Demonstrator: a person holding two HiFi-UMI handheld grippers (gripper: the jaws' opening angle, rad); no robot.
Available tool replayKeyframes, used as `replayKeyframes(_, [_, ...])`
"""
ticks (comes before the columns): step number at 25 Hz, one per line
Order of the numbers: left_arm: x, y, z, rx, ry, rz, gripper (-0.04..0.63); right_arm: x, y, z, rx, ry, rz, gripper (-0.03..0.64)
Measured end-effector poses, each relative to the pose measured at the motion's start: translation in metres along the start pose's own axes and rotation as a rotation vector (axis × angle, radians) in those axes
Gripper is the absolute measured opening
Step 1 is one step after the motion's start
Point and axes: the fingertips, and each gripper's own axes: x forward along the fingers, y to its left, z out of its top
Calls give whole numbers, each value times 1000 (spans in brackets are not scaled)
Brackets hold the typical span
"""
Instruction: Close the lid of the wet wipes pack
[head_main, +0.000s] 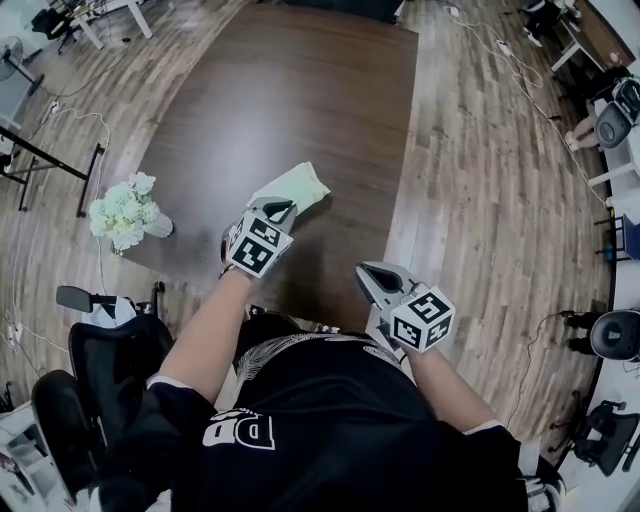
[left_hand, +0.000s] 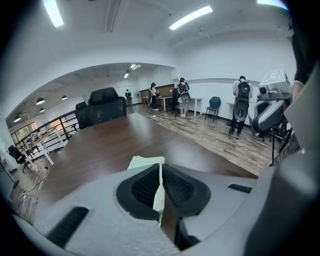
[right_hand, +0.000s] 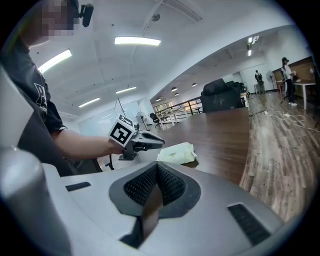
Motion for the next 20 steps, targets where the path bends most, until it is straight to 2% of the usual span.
replayKeyframes(6, [-52, -7, 13, -153, -122, 48, 21, 4, 11, 1, -34, 4, 66, 6])
replayKeyframes(12, [-108, -27, 9, -286, -212, 72, 18, 11, 34, 6, -77, -1, 139, 5])
replayKeyframes(20, [-175, -57, -20, -354, -245, 111, 18, 23, 87, 5, -150, -1, 226, 5])
